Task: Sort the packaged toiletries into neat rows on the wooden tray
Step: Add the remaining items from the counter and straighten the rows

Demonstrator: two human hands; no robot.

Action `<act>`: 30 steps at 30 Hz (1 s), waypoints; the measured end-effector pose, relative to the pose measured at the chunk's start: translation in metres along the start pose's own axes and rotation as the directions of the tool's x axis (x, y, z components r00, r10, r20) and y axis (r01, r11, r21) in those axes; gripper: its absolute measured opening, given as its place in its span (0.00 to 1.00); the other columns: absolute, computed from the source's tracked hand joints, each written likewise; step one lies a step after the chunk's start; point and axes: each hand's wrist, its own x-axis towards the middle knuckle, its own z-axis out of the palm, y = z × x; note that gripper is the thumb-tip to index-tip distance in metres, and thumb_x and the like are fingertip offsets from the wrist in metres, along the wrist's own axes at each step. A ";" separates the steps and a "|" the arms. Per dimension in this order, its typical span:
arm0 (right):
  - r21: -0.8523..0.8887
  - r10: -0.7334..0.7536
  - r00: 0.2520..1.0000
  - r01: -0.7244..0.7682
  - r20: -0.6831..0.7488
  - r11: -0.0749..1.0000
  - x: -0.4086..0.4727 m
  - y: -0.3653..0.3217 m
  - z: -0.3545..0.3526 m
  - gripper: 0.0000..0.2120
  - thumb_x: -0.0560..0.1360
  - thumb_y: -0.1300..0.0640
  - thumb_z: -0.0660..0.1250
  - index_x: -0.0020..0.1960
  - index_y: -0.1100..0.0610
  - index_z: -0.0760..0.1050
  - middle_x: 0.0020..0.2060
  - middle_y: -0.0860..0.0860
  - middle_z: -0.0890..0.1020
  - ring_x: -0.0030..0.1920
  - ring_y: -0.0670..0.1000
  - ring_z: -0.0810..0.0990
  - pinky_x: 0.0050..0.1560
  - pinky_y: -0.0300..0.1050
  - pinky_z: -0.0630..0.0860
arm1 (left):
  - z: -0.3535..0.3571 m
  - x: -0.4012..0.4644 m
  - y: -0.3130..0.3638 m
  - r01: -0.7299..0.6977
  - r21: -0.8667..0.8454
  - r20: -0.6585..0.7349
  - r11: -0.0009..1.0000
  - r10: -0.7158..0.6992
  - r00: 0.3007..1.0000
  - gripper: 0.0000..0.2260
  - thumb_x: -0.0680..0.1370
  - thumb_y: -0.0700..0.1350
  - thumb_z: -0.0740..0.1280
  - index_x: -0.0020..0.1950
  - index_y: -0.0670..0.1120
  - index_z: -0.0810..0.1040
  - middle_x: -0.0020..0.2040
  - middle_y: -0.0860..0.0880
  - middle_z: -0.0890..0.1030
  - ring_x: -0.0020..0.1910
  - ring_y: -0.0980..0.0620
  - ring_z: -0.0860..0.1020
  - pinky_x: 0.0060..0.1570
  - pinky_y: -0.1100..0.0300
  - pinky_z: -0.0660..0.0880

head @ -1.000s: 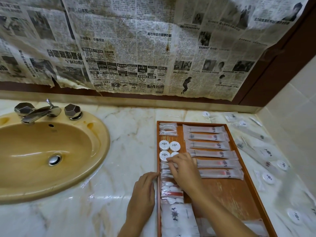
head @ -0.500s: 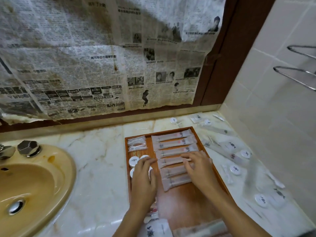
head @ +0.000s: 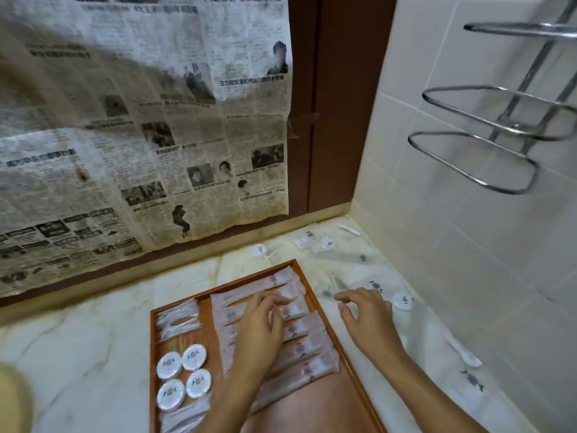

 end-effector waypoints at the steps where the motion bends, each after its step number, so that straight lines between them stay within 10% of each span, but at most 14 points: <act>1: -0.004 -0.006 1.000 0.006 0.001 1.000 0.009 0.005 -0.001 0.10 0.75 0.58 0.70 0.52 0.45 0.82 0.46 0.43 0.81 0.54 0.50 0.76 0.52 0.47 0.64 | 0.005 0.009 0.003 0.003 0.004 0.002 1.000 -0.003 1.000 0.14 0.79 0.37 0.61 0.51 0.55 0.79 0.55 0.59 0.75 0.57 0.64 0.74 0.56 0.65 0.71; 14: -0.072 0.047 0.996 -0.041 0.081 0.997 0.159 0.034 0.016 0.10 0.77 0.54 0.66 0.56 0.46 0.81 0.48 0.44 0.83 0.54 0.50 0.75 0.54 0.46 0.65 | 0.026 0.146 -0.028 0.232 0.111 -0.140 0.966 -0.216 0.966 0.07 0.79 0.40 0.67 0.53 0.48 0.82 0.50 0.53 0.82 0.42 0.62 0.78 0.38 0.73 0.69; 20: -0.089 0.113 0.985 -0.102 0.128 0.991 0.197 0.042 0.036 0.08 0.76 0.56 0.66 0.49 0.48 0.83 0.43 0.47 0.85 0.46 0.53 0.82 0.47 0.46 0.79 | 0.019 0.171 -0.065 0.324 0.232 -0.134 0.917 -0.299 0.945 0.12 0.77 0.36 0.68 0.59 0.44 0.81 0.55 0.47 0.82 0.50 0.48 0.80 0.54 0.55 0.75; 30: -0.180 0.285 0.944 -0.255 0.167 0.950 0.219 0.037 0.062 0.18 0.74 0.44 0.65 0.51 0.60 0.75 0.48 0.56 0.81 0.49 0.58 0.80 0.44 0.46 0.76 | 0.023 0.197 -0.093 0.279 0.517 -0.015 0.809 -0.317 0.948 0.20 0.76 0.35 0.63 0.66 0.48 0.77 0.63 0.45 0.79 0.60 0.43 0.78 0.54 0.54 0.74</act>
